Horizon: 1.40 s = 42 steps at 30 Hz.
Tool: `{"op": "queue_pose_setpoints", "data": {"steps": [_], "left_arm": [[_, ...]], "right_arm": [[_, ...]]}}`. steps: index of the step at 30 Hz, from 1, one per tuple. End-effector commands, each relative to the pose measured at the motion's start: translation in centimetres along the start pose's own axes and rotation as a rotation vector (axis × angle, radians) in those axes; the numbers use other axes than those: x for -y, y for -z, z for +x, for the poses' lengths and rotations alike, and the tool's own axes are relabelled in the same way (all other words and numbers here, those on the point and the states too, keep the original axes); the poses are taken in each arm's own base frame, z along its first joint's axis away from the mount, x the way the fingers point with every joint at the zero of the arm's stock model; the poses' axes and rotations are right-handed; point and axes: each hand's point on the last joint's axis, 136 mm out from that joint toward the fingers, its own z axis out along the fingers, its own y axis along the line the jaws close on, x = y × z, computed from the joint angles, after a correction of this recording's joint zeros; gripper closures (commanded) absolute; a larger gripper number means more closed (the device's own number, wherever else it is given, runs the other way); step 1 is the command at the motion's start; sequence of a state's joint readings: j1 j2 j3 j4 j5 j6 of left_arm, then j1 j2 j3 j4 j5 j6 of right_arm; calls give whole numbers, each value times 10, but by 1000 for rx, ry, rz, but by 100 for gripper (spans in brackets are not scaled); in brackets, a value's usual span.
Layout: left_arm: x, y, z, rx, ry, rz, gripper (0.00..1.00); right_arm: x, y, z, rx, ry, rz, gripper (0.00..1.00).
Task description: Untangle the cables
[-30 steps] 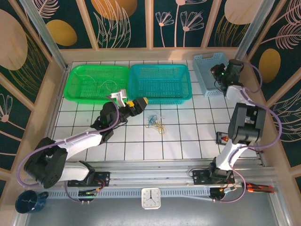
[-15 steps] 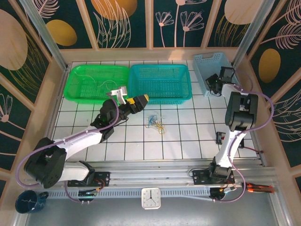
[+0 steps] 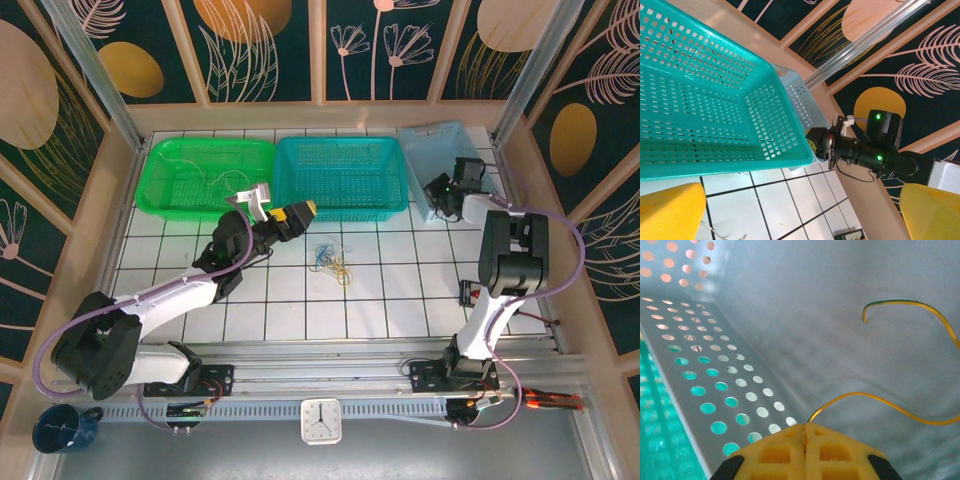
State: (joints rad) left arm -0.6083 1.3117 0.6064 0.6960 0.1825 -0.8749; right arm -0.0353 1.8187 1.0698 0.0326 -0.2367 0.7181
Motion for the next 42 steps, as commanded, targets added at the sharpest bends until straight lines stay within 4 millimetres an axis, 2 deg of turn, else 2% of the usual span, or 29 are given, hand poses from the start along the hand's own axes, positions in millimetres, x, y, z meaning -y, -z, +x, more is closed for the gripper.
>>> {"op": "queue_pose_setpoints", "data": {"steps": [1, 3, 6, 13, 16, 19, 22, 26, 29, 31, 34, 38, 42], "left_arm": [[16, -2, -7, 15, -19, 51, 1], [16, -2, -7, 15, -20, 52, 1], [16, -2, -7, 11, -19, 51, 1], [16, -1, -8, 9, -23, 43, 1], [16, -1, -9, 13, -22, 41, 1], [15, -1, -8, 12, -21, 36, 1], [12, -2, -7, 9, -25, 24, 1], [7, -3, -5, 5, -29, 5, 1], [1, -4, -2, -4, -30, -10, 1], [-2, -4, 0, -8, -29, -18, 1], [-4, -5, 3, -15, -27, -24, 1], [-6, -6, 4, -19, -27, -26, 1], [-8, -6, 6, -28, -26, -38, 1]], "right_arm": [[-5, 15, 25, -26, -14, -23, 100], [-9, 25, 28, -12, -18, -44, 100], [-18, 40, 14, 49, -10, -59, 100], [-51, 82, -57, 261, 79, -44, 100], [-56, 88, -80, 305, 94, -38, 100], [-55, 85, -96, 319, 91, -42, 100], [-54, 73, -101, 295, 91, -54, 100], [-54, 55, -98, 260, 109, -69, 98], [-56, 51, -95, 239, 134, -90, 82], [-60, 55, -94, 243, 155, -100, 66], [-65, 69, -97, 275, 180, -106, 51], [-74, 90, -96, 294, 199, -126, 47], [-82, 111, -81, 288, 212, -161, 47]]}}
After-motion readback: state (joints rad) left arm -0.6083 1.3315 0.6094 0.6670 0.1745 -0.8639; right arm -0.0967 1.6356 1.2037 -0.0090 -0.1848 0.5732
